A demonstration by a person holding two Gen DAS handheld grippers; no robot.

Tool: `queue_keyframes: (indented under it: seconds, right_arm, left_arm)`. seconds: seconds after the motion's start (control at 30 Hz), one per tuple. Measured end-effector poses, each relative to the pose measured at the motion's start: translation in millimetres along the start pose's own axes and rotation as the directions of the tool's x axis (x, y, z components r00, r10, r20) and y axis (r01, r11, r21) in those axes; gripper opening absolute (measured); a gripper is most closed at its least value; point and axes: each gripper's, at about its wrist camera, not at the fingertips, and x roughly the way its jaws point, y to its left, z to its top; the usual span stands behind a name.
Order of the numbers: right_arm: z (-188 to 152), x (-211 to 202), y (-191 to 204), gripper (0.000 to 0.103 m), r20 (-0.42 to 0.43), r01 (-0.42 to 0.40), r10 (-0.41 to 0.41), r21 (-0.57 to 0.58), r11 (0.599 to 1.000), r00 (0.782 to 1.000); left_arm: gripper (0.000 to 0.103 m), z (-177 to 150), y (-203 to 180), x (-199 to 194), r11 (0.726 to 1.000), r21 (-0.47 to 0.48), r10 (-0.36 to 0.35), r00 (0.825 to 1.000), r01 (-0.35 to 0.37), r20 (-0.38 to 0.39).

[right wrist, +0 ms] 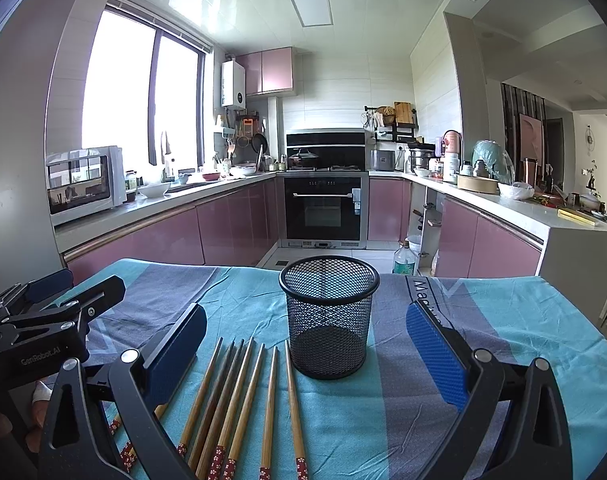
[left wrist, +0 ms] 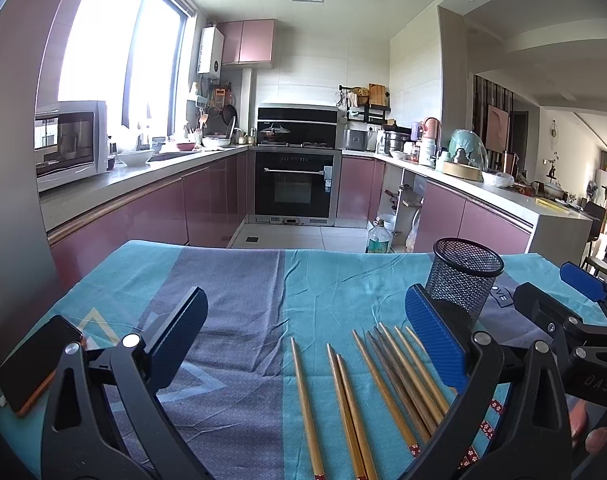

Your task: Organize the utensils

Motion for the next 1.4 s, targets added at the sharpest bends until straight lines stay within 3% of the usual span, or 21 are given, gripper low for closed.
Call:
queue_keyframes:
  seconds: [0.37,0.47,0.6,0.67,0.77,0.83,0.97,1.03,1.1,1.3,1.4]
  right_arm:
    - [-2,2,-8,0.097,-0.03,-0.004,0.005,0.011,1.0,1.0]
    - [-3,6,-10,0.097,-0.07,-0.017,0.018,0.006,1.0,0.997]
    - [-10,24,-15,0.097,-0.197,-0.036,0.033,-0.013,0.999,0.98]
    - [-16,33,-16,0.093,-0.263,-0.038,0.025,-0.047,0.998,0.964]
    - [-25,47,-18,0.077,-0.364,-0.087,0.062,-0.052,0.995,0.929]
    - [-29,54,-19,0.068,-0.411,-0.107,0.078,-0.05,0.993,0.909]
    - [-32,65,-17,0.061,-0.471,-0.131,0.089,-0.057,0.99,0.877]
    - [-35,71,-14,0.046,-0.499,-0.138,0.089,-0.062,0.989,0.862]
    - [-37,78,-11,0.042,-0.527,-0.151,0.095,-0.064,0.987,0.845]
    - [-38,90,-7,0.04,-0.562,-0.167,0.099,-0.071,0.983,0.821]
    - [-37,94,-7,0.041,-0.567,-0.169,0.102,-0.066,0.983,0.817]
  left_arm:
    - [0.097,2,8,0,1.0,0.001,-0.002,0.999,0.002,-0.037]
    - [0.097,3,8,4,1.0,0.006,-0.022,0.997,0.023,-0.072]
    - [0.097,-2,14,15,0.999,0.033,-0.023,0.988,0.028,-0.151]
    - [0.097,-5,19,22,0.998,0.037,-0.033,0.978,0.041,-0.206]
    - [0.097,-10,23,33,0.996,0.063,-0.045,0.96,0.065,-0.277]
    - [0.092,-15,23,39,0.993,0.097,-0.036,0.949,0.07,-0.313]
    - [0.079,-24,26,50,0.989,0.103,-0.063,0.922,0.11,-0.382]
    - [0.071,-30,28,56,0.986,0.108,-0.07,0.907,0.125,-0.415]
    - [0.06,-34,25,60,0.984,0.116,-0.074,0.893,0.139,-0.444]
    - [0.05,-41,16,75,0.975,0.115,-0.11,0.864,0.19,-0.492]
    - [0.042,-45,12,88,0.971,0.098,-0.134,0.835,0.218,-0.534]
